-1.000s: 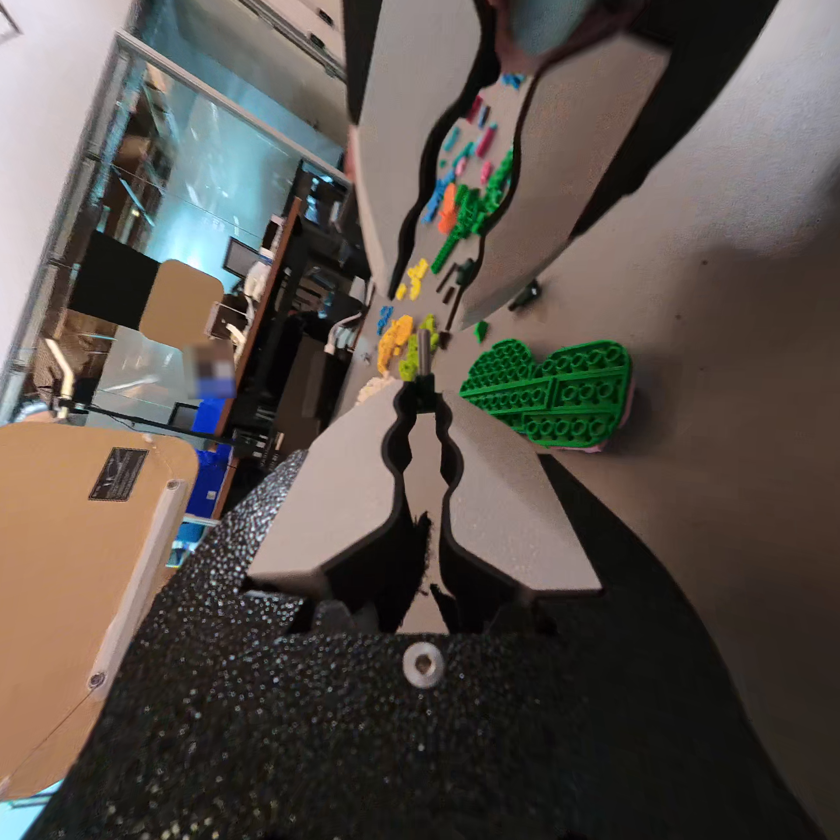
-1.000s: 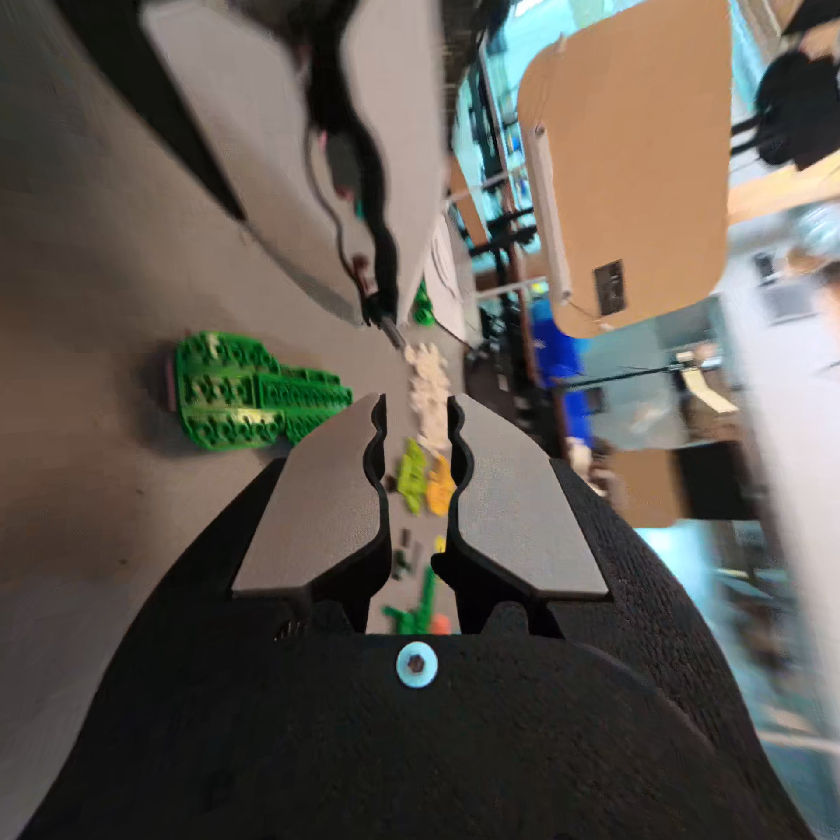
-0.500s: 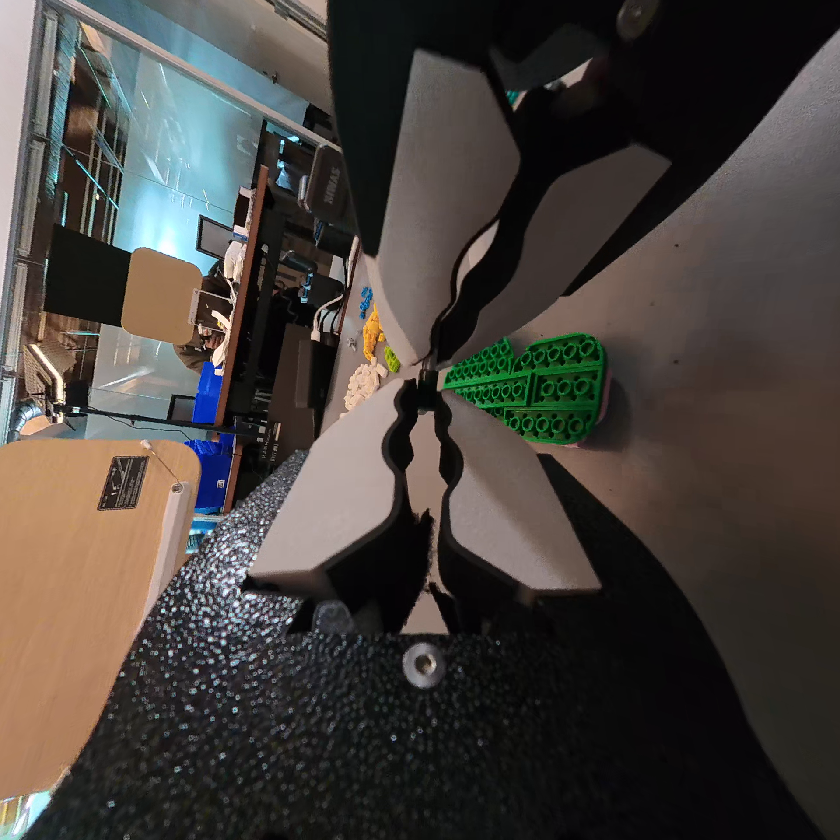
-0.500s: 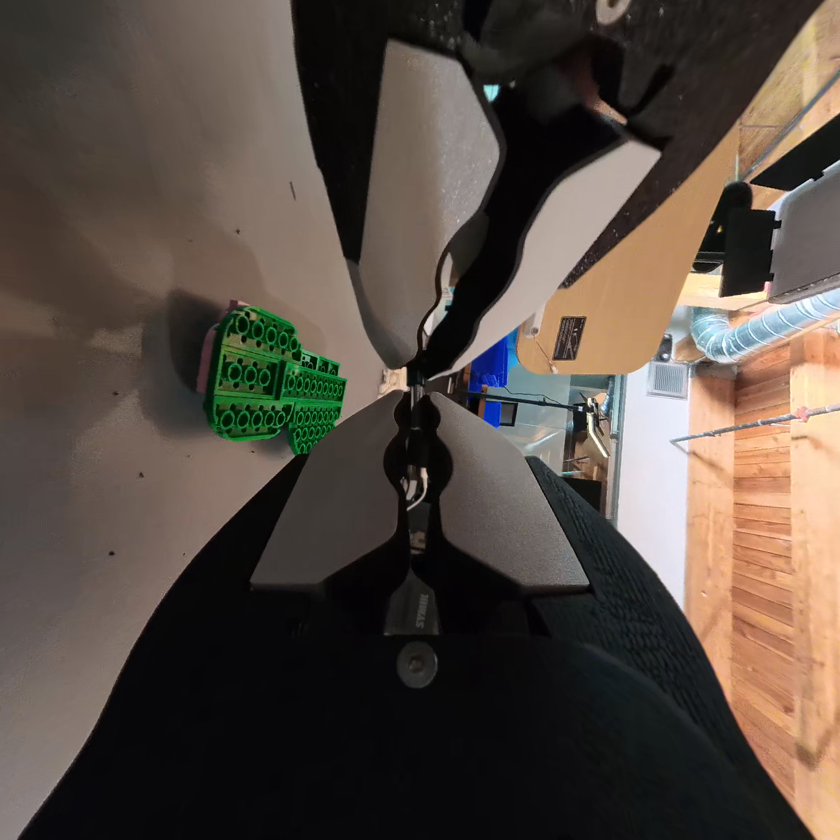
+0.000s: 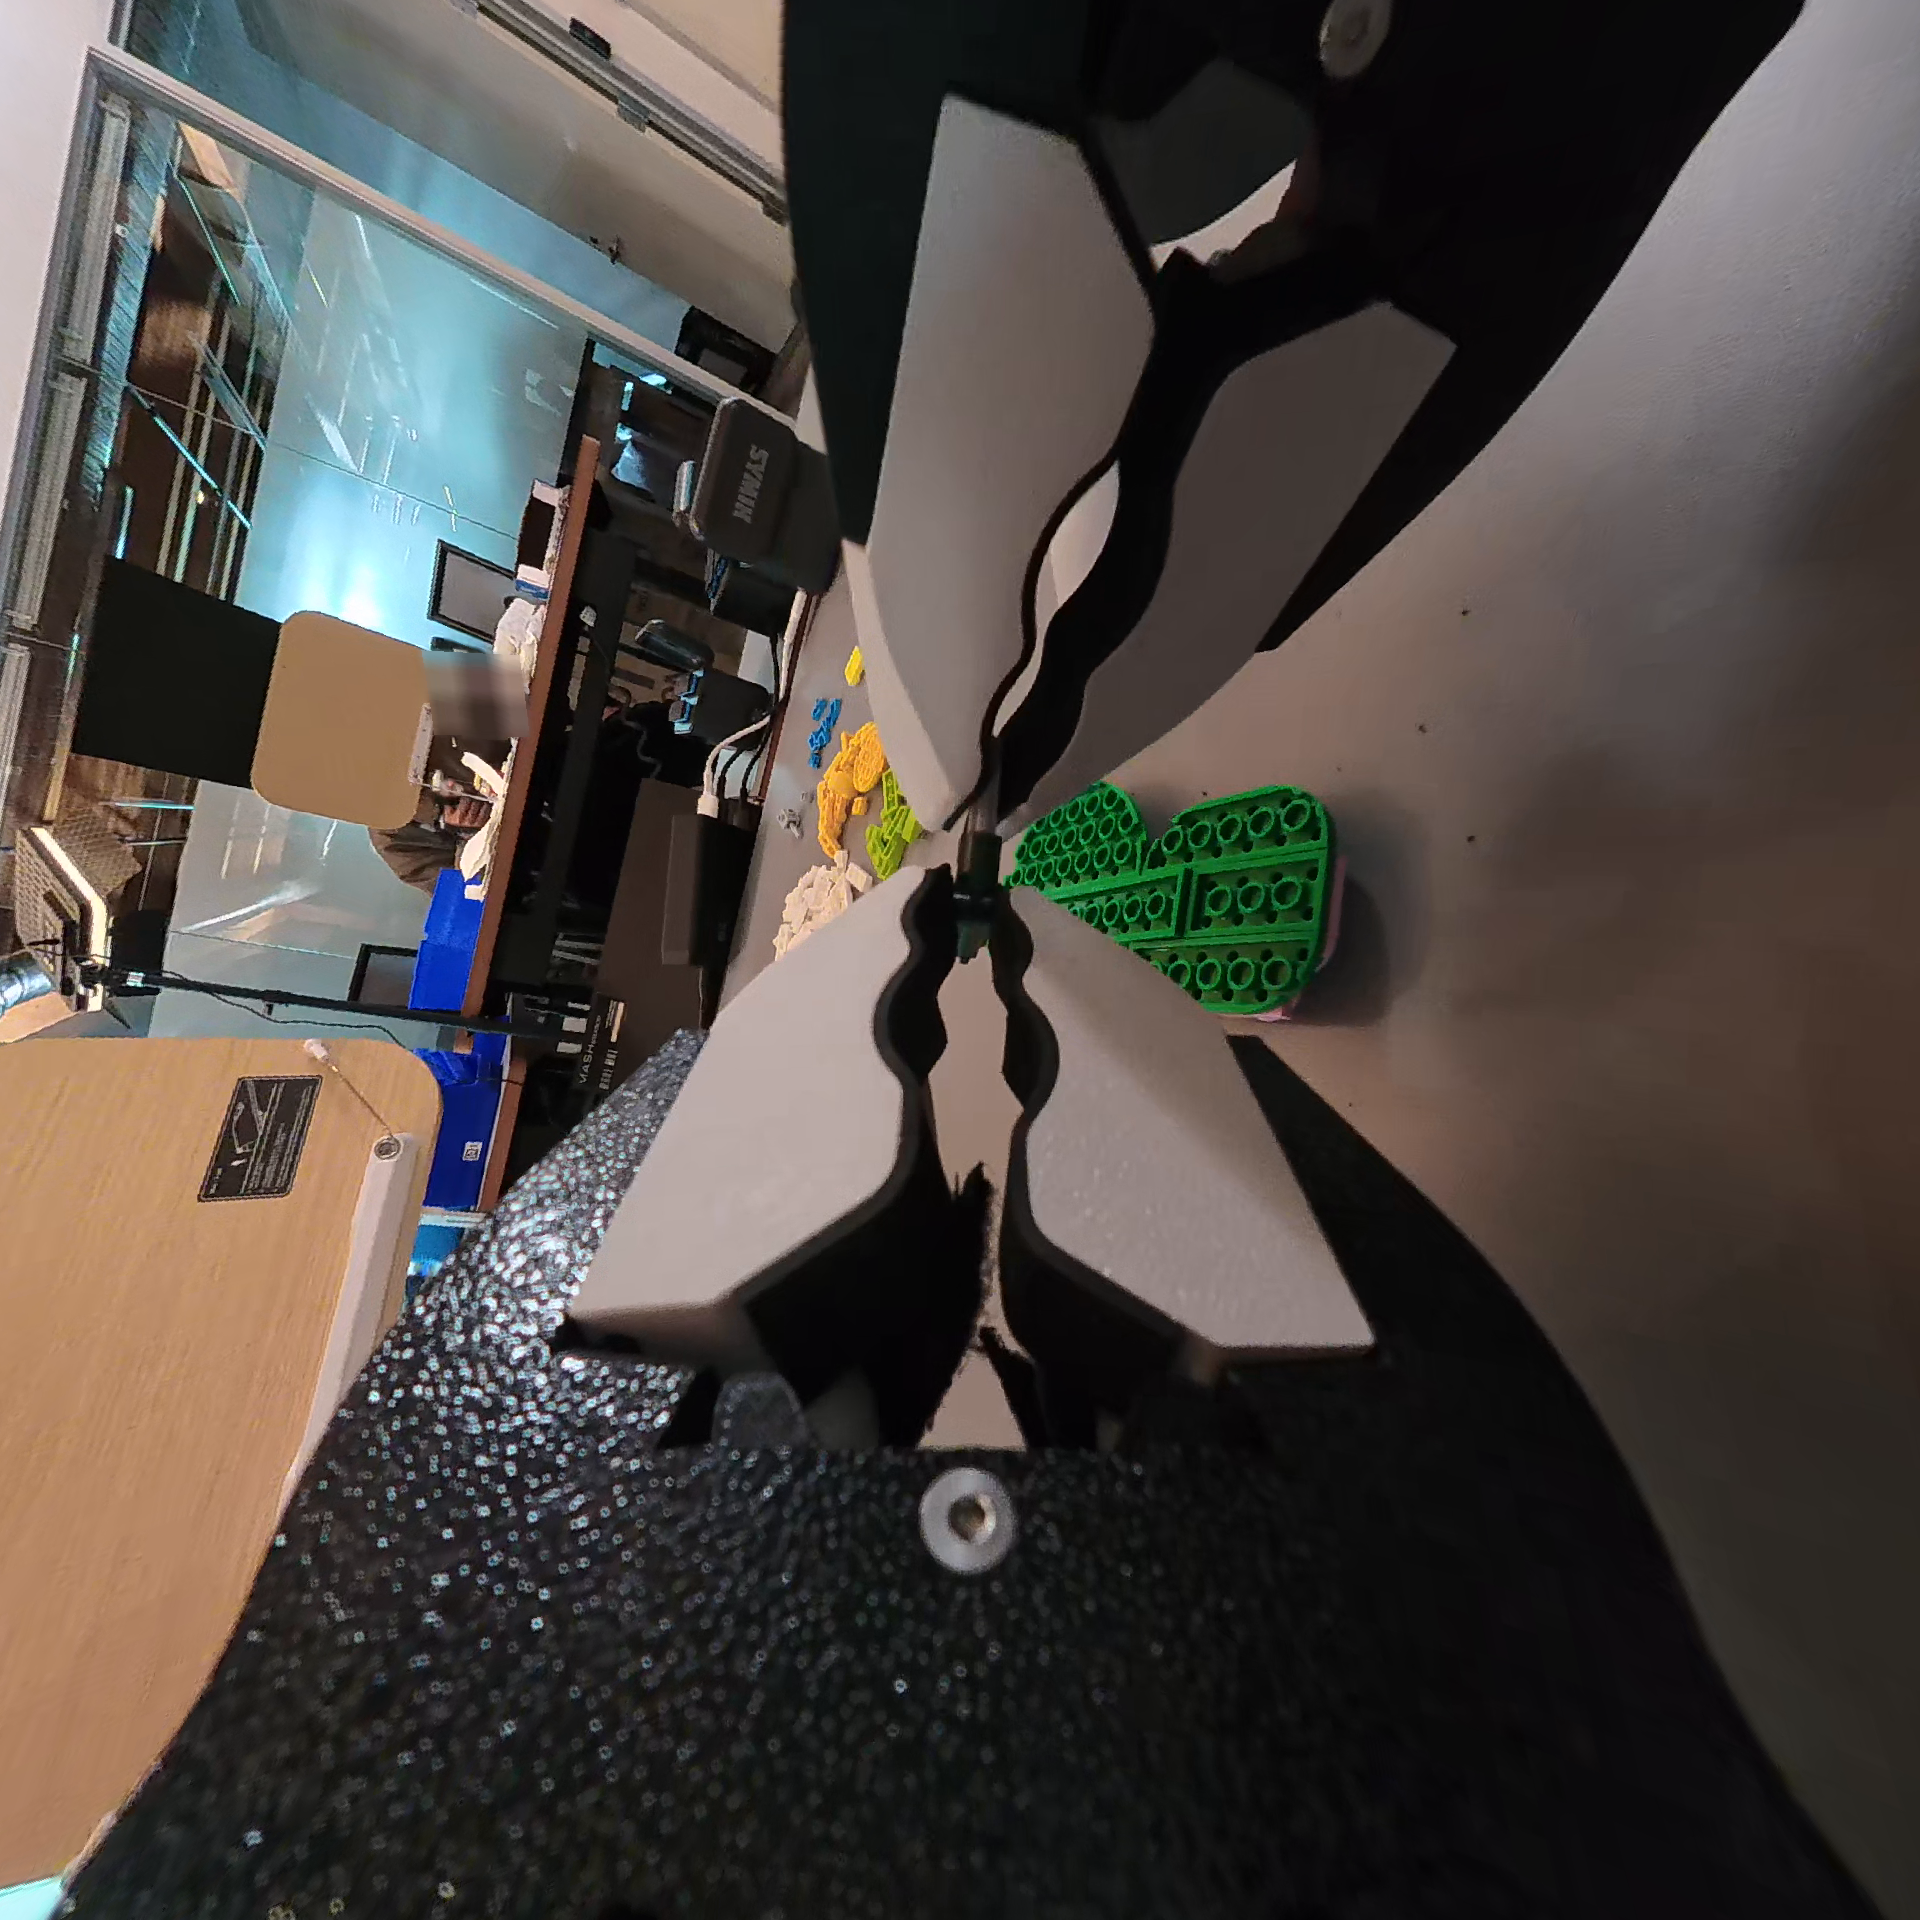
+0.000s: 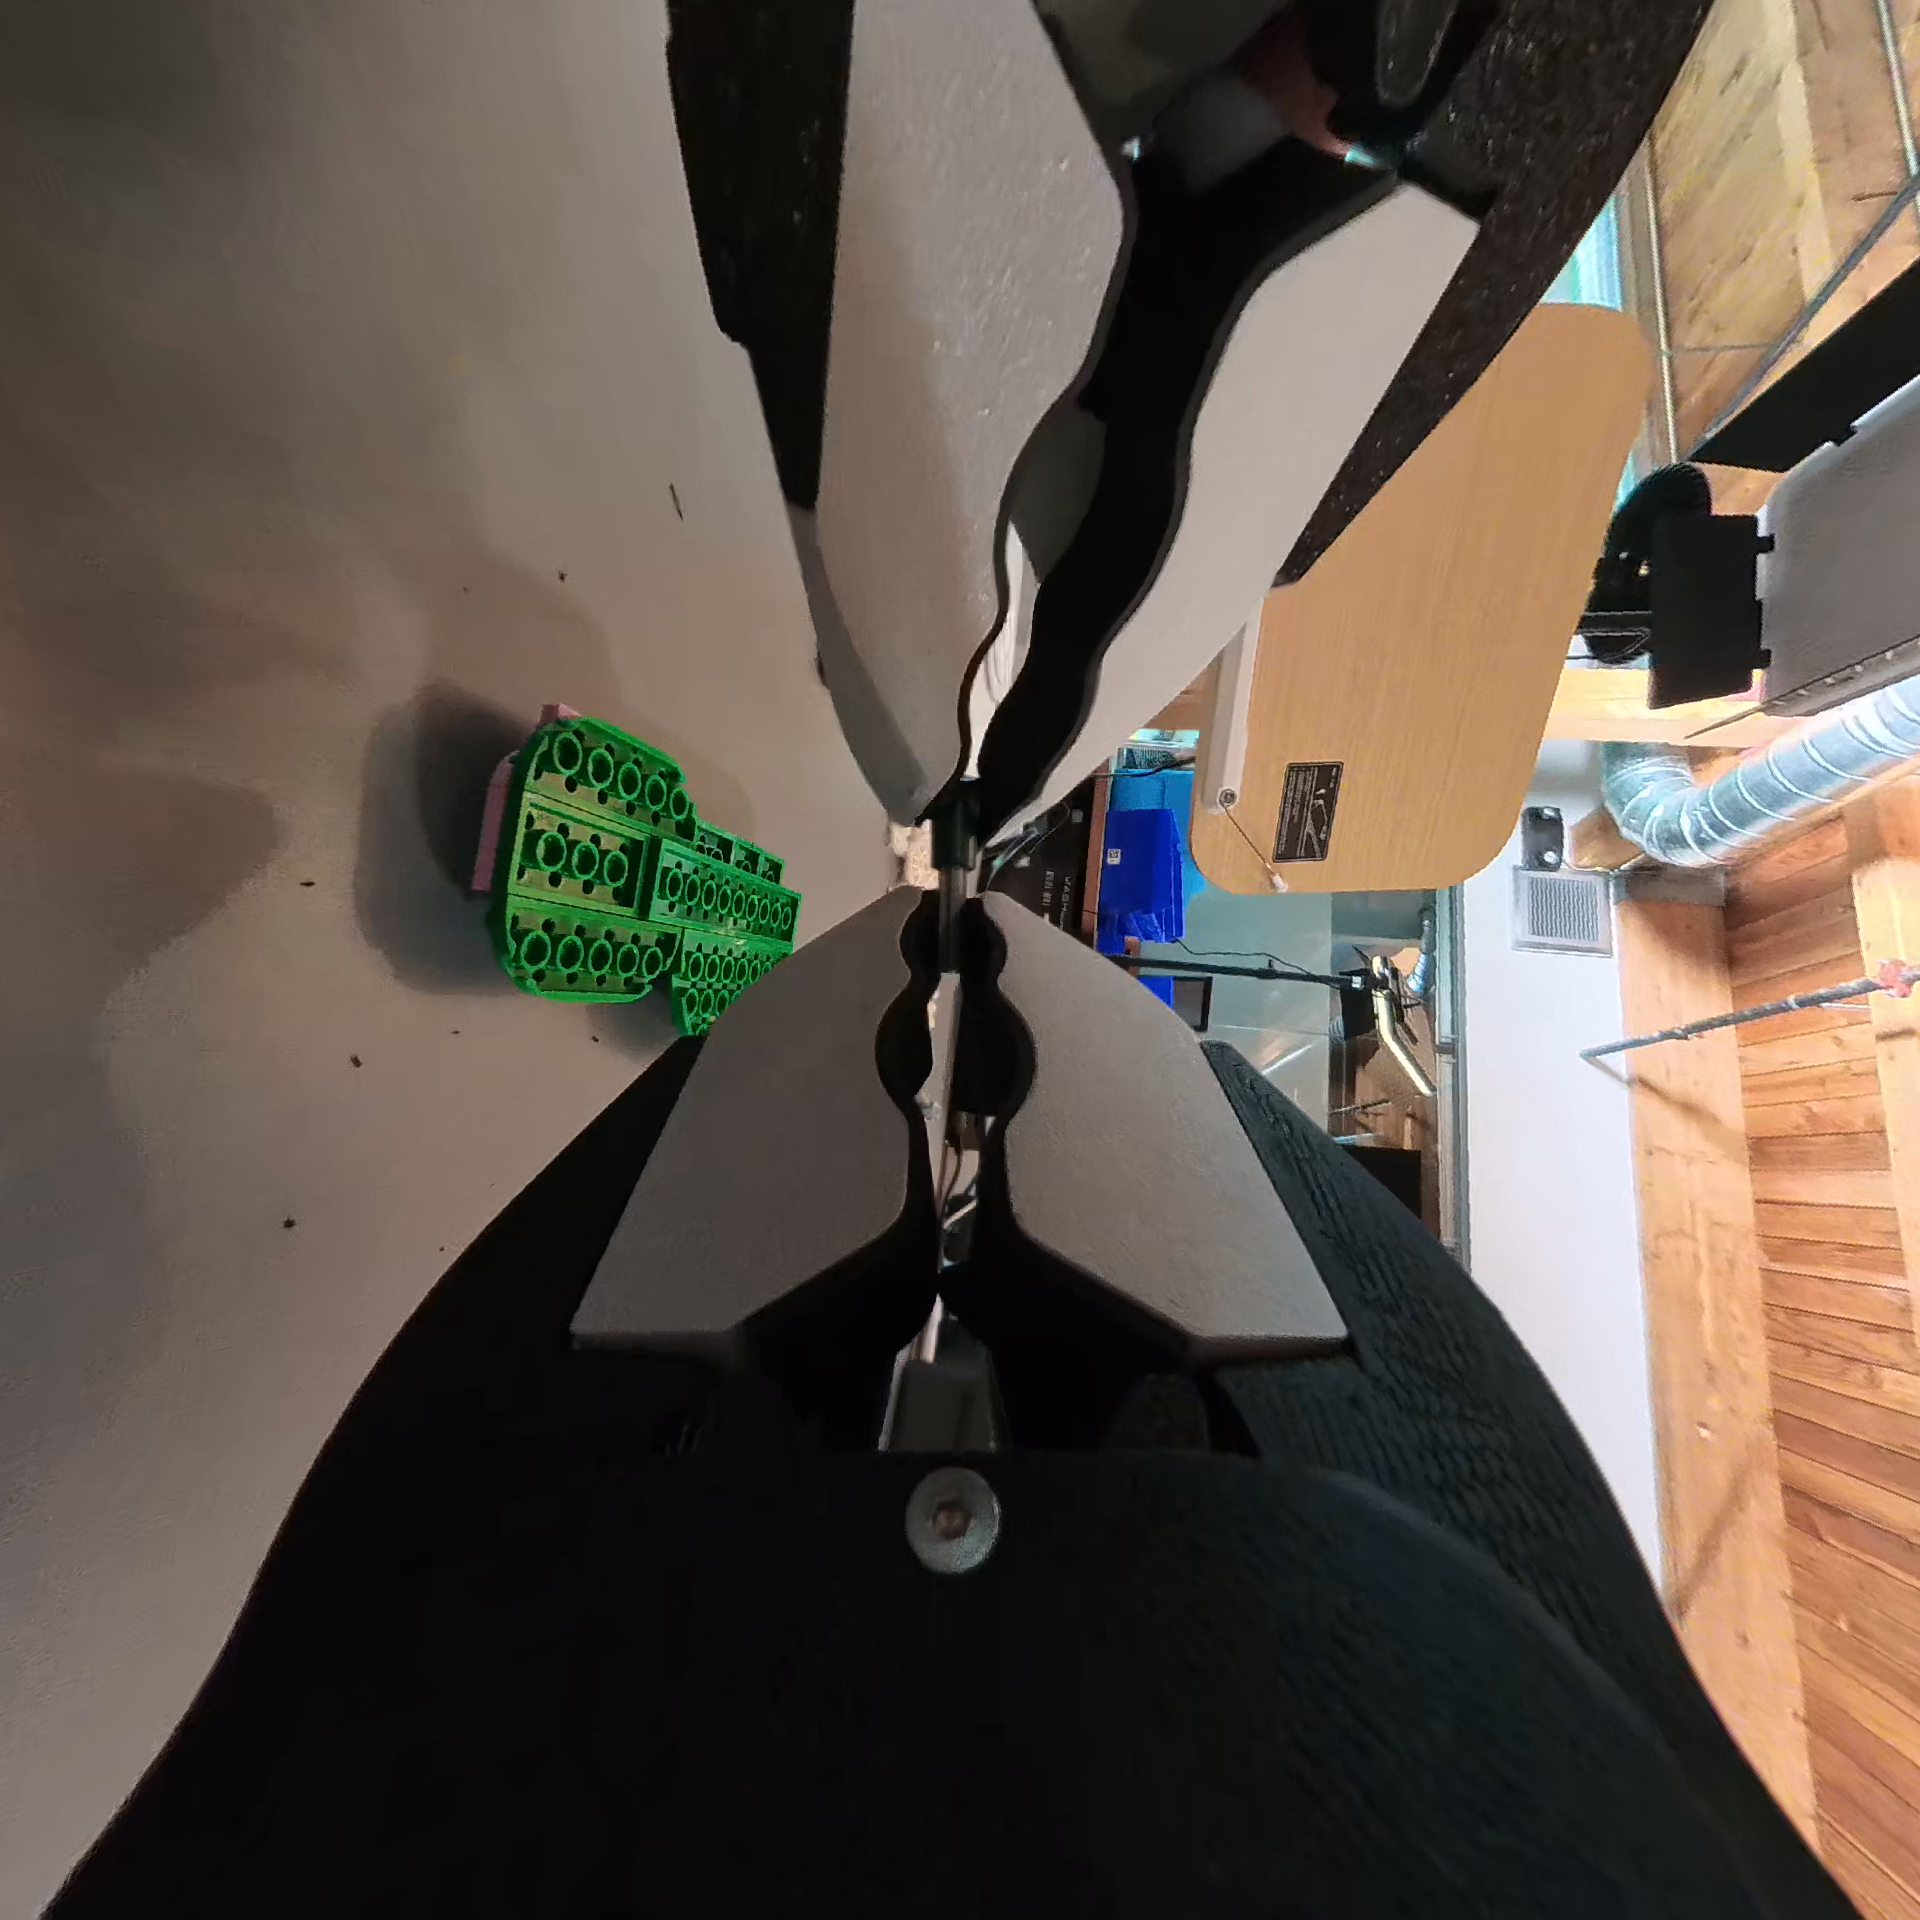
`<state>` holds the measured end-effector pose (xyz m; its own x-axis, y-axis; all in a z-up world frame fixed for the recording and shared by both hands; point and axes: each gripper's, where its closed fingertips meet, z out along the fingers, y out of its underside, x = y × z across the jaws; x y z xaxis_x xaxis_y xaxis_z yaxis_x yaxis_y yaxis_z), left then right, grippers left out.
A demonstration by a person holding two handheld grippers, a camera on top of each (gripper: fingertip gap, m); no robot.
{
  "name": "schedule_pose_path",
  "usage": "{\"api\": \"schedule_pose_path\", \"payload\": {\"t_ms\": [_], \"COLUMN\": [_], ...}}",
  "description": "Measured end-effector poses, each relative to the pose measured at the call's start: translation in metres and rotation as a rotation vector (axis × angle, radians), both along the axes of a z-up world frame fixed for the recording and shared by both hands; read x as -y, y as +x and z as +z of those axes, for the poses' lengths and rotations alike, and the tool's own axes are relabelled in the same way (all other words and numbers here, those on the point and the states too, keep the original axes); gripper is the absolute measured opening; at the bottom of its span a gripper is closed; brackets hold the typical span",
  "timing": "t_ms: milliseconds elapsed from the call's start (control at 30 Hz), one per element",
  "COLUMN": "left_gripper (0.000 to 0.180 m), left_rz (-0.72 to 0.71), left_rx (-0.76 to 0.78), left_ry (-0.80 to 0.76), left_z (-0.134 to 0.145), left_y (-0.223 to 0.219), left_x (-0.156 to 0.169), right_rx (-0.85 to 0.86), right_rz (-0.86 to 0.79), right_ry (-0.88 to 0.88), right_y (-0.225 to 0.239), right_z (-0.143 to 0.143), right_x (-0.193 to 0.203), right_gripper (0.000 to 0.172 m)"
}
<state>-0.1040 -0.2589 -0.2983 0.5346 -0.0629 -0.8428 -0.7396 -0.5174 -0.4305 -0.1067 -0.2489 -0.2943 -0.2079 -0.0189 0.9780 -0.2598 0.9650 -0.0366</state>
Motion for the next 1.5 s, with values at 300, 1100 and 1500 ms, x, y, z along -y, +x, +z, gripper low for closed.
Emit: {"api": "schedule_pose_path", "payload": {"t_ms": [300, 1100, 1500], "left_gripper": [0.008, 0.008, 0.009], "left_rz": [0.052, 0.035, 0.047], "left_rx": [0.001, 0.259, 0.128], "left_ry": [0.029, 0.635, 0.511], "left_z": [0.008, 0.043, 0.029], "left_y": [-0.005, -0.051, -0.045], "left_x": [0.010, 0.050, 0.037], "right_rx": [-0.004, -0.364, 0.147], "right_rz": [-0.036, -0.252, -0.423], "right_ry": [-0.016, -0.287, -0.279], "right_y": [0.002, -0.021, -0.163], "right_z": [0.006, 0.023, -0.002], "right_x": [-0.011, -0.095, -0.160], "right_gripper": [0.003, 0.003, 0.005]}}
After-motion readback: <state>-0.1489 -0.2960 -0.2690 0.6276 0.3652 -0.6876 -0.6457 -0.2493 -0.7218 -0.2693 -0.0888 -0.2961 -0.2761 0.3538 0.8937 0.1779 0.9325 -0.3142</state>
